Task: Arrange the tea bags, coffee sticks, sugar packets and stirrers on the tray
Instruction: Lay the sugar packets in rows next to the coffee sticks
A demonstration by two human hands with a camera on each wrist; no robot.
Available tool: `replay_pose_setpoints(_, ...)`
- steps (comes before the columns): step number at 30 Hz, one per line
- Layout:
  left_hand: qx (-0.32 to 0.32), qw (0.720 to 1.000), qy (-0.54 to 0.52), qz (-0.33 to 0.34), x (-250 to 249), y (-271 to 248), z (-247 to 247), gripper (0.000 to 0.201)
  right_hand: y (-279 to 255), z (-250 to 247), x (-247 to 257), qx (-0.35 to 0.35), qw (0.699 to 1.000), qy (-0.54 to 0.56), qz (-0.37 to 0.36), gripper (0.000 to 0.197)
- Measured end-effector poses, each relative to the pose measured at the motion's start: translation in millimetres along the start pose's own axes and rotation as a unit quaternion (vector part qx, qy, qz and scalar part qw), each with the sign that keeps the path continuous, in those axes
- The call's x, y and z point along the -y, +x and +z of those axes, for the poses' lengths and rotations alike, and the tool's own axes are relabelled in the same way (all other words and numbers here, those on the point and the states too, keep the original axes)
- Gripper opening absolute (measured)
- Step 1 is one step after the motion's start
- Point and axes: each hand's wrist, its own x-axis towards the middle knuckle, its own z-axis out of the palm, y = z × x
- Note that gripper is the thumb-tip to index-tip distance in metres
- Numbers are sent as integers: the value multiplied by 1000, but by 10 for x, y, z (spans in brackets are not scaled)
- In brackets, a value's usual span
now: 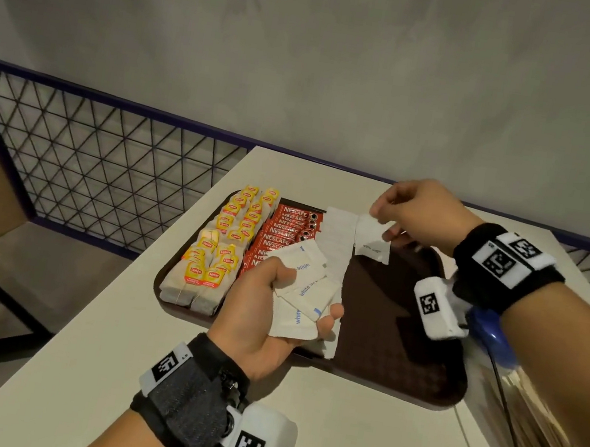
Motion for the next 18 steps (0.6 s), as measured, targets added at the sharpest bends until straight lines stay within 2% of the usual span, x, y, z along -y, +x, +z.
replay_pose_setpoints(3, 0, 1000, 30, 5, -2, -20, 32, 36, -508, 104, 197, 57, 995, 36, -74, 6)
replay_pose_setpoints(5, 8, 998, 61, 18, 1, -32, 38, 30, -753, 207, 239, 77, 991, 53, -99, 16)
replay_pose_setpoints(8, 29, 992, 112, 53, 15, -42, 44, 30, -941, 330, 215, 70, 990, 74, -95, 26)
replay_pose_setpoints(12, 76, 980, 167, 78, 20, -51, 40, 37, -1035, 390, 165, 56, 988, 101, -99, 24)
replay_pose_setpoints(18, 86, 969, 211, 100, 63, -43, 31, 43, -1026, 316, 144, 36, 983, 140, -109, 26)
